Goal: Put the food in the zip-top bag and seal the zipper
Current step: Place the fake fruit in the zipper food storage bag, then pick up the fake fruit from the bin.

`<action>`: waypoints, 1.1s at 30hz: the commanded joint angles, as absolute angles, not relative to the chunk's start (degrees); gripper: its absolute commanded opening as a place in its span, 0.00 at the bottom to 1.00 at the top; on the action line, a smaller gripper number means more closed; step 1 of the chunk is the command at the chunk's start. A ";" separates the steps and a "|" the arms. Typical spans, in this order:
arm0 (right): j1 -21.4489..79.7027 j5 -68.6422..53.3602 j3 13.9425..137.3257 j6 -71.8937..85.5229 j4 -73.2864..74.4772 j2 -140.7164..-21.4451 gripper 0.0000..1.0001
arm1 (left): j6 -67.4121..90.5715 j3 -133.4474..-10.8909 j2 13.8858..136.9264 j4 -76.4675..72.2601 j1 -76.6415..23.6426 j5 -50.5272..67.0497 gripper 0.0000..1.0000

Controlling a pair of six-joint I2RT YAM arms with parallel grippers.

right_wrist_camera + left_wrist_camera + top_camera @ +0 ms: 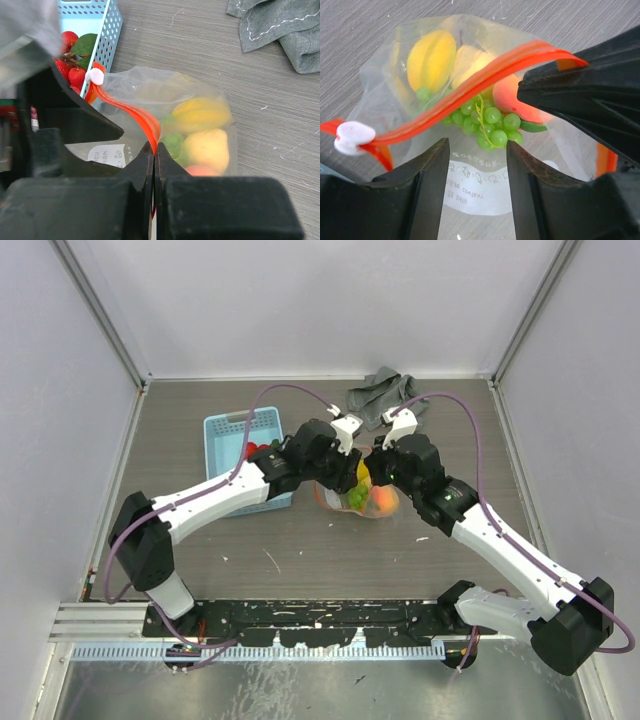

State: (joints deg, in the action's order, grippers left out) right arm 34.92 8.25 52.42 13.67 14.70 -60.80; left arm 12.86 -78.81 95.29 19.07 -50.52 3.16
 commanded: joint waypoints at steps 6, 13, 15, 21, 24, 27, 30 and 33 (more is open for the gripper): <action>35.24 8.92 54.90 13.49 11.96 -60.66 0.00 | 18.44 -78.09 85.86 21.33 -50.57 -0.27 0.57; 35.24 9.43 54.43 13.45 11.92 -60.52 0.01 | 22.13 -75.90 79.35 26.34 -50.45 -4.66 0.66; 35.23 9.72 54.47 13.36 12.00 -60.69 0.01 | 22.75 -75.26 77.80 28.41 -50.11 -6.51 0.68; 35.24 9.95 54.09 13.15 11.95 -60.60 0.00 | 26.52 -71.77 74.45 33.95 -46.53 -9.72 0.73; 35.24 11.51 54.03 12.27 12.26 -60.48 0.00 | 28.02 -70.18 73.78 36.53 -44.26 -9.43 0.76; 35.24 16.55 54.72 10.70 13.51 -60.15 0.00 | 29.30 -68.18 73.22 38.41 -41.50 -9.18 0.80; 35.22 19.97 55.38 9.52 14.76 -59.46 0.00 | 30.07 -65.80 73.21 39.13 -39.15 -8.55 0.81; 35.24 22.48 55.04 8.80 14.79 -58.36 0.00 | 31.11 -64.07 71.16 39.92 -36.27 -8.00 0.82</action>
